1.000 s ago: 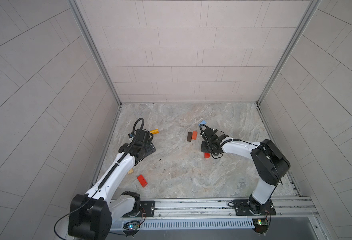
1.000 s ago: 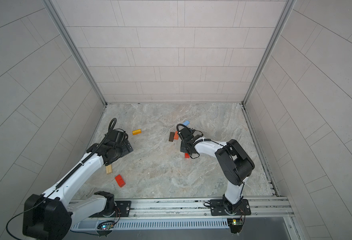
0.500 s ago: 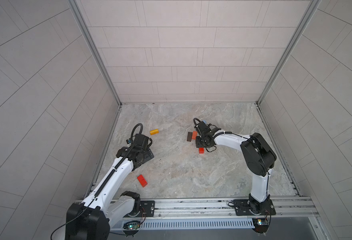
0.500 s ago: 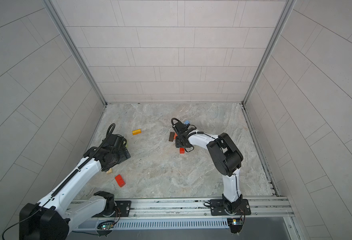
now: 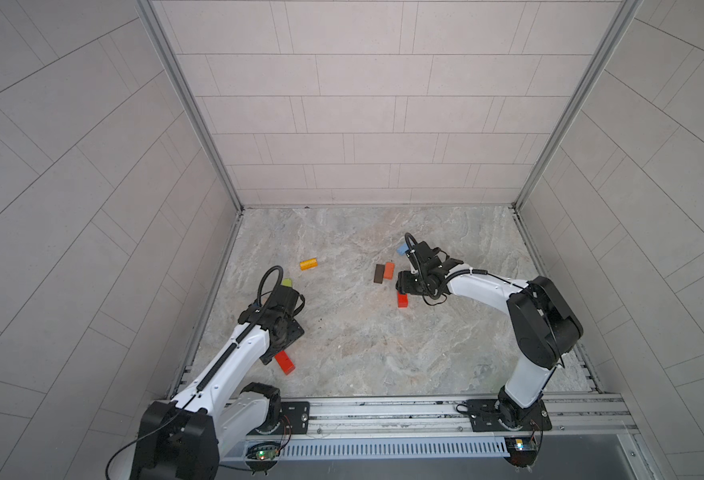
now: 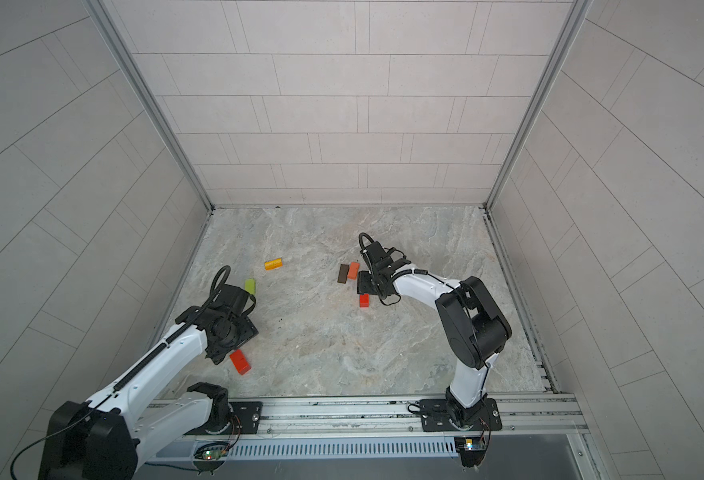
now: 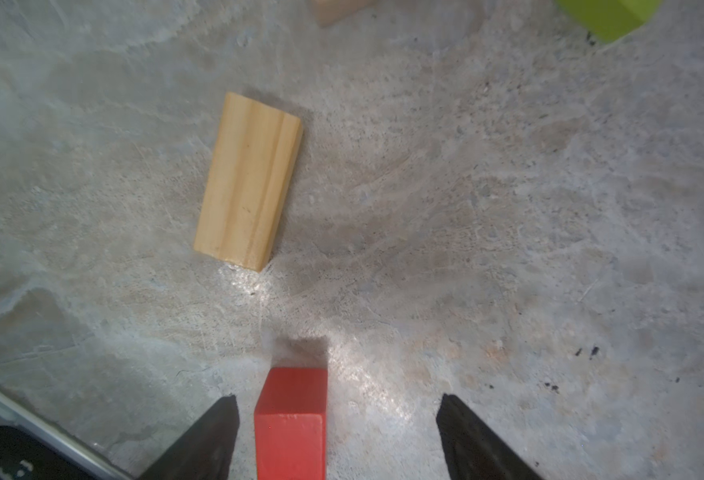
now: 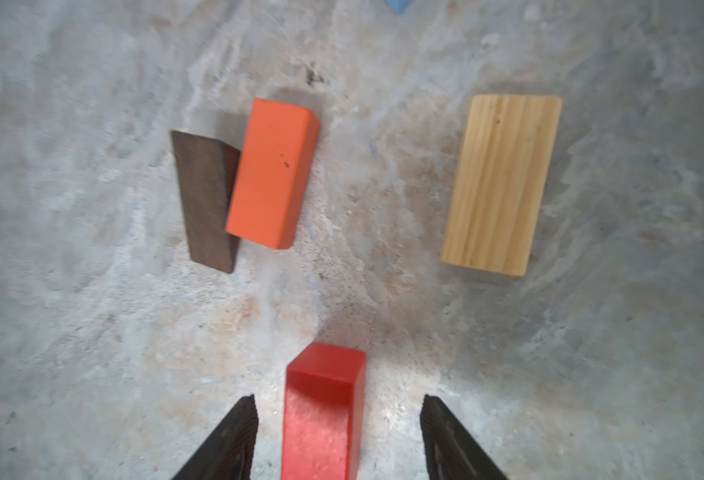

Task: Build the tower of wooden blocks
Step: 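Close the right gripper on its red block while the left grasps another, then carry the red block in the left gripper toward the right gripper's red block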

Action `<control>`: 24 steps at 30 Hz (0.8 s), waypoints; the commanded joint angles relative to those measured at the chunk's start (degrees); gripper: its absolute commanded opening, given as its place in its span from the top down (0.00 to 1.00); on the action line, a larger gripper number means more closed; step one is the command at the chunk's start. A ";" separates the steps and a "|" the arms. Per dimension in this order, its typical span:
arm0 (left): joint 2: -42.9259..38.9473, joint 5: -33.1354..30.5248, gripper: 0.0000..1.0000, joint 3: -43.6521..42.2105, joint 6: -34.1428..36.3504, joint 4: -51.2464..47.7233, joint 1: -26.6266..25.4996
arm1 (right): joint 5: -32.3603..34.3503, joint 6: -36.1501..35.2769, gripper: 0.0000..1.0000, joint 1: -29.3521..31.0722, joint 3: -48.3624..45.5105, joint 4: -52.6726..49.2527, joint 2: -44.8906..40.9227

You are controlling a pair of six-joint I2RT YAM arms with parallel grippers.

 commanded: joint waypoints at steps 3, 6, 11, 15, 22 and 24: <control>1.30 0.94 0.25 -2.93 -1.55 3.07 -0.15 | -0.98 0.78 0.37 0.19 -0.91 1.92 -4.39; 1.78 1.45 0.31 -4.98 -1.81 5.17 -0.14 | -0.43 0.60 0.37 0.18 -1.57 1.91 -6.04; 2.66 2.86 0.47 -6.63 -2.17 8.74 -0.21 | -0.02 0.44 0.39 0.18 -2.23 1.92 -7.70; 3.09 3.40 0.67 -6.29 -1.56 9.54 -0.18 | 0.40 0.25 0.40 0.18 -2.71 1.62 -8.31; 3.03 4.01 0.90 -4.65 -0.34 9.58 -0.30 | 0.45 -0.01 0.40 -0.05 -3.73 1.22 -9.54; 3.61 4.11 0.91 -3.32 0.10 9.56 -0.29 | 0.53 -0.14 0.40 -0.51 -4.48 1.12 -10.45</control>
